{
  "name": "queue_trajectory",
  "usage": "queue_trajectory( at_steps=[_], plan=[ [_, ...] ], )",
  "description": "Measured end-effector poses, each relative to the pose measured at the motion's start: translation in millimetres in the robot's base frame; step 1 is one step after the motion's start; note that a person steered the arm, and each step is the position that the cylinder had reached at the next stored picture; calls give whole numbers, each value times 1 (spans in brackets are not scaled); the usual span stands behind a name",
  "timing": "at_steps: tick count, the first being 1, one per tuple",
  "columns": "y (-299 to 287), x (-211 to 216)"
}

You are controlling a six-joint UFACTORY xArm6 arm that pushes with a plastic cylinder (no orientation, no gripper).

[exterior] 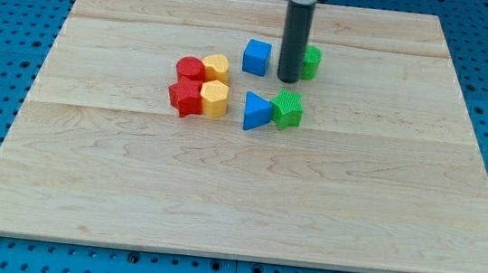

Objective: Separate the green circle from the group of blocks

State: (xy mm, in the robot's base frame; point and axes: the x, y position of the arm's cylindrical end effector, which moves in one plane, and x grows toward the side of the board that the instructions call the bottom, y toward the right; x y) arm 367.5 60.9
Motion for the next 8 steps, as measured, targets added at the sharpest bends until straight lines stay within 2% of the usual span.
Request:
queue_trajectory(
  at_steps=[1, 2, 3, 6, 8],
  plan=[
    [46, 1],
    [57, -22],
    [33, -49],
    [-117, -56],
    [-242, -100]
  ],
)
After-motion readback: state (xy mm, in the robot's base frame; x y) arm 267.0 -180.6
